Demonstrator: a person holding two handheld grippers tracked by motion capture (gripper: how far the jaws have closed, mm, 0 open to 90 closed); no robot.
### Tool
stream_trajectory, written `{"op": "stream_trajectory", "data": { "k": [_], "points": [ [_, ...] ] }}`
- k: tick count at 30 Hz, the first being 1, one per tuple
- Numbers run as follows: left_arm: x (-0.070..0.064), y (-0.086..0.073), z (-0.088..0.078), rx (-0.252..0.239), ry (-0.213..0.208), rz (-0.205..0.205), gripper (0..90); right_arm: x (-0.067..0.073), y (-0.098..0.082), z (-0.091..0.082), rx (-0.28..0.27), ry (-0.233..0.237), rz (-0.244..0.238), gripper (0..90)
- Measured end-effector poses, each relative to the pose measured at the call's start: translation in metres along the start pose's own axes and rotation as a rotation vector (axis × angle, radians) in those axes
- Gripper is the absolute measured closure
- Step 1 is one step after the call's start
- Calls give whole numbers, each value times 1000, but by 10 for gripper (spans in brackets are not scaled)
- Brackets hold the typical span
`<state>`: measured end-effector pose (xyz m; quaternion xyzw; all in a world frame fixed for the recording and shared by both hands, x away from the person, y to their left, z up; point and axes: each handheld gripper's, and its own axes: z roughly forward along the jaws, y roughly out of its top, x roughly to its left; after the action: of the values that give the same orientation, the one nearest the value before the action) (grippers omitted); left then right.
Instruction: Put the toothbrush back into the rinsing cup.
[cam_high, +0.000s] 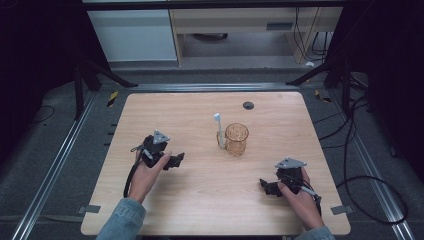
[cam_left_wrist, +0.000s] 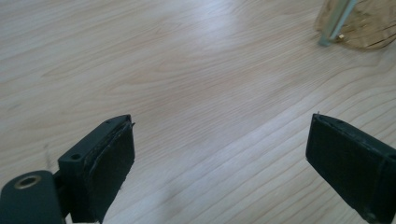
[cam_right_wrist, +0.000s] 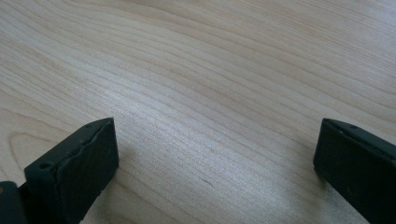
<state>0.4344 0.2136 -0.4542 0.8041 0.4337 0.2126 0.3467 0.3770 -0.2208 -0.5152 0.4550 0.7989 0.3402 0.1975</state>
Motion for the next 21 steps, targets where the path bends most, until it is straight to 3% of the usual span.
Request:
{"op": "stream_trajectory", "data": {
  "k": [13, 21],
  "points": [
    [38, -24, -9, 89, 69, -28, 75, 0, 0, 0, 0, 0, 0, 3],
    [55, -31, -7, 113, 97, -48, 74, 0, 0, 0, 0, 0, 0, 4]
  ]
}}
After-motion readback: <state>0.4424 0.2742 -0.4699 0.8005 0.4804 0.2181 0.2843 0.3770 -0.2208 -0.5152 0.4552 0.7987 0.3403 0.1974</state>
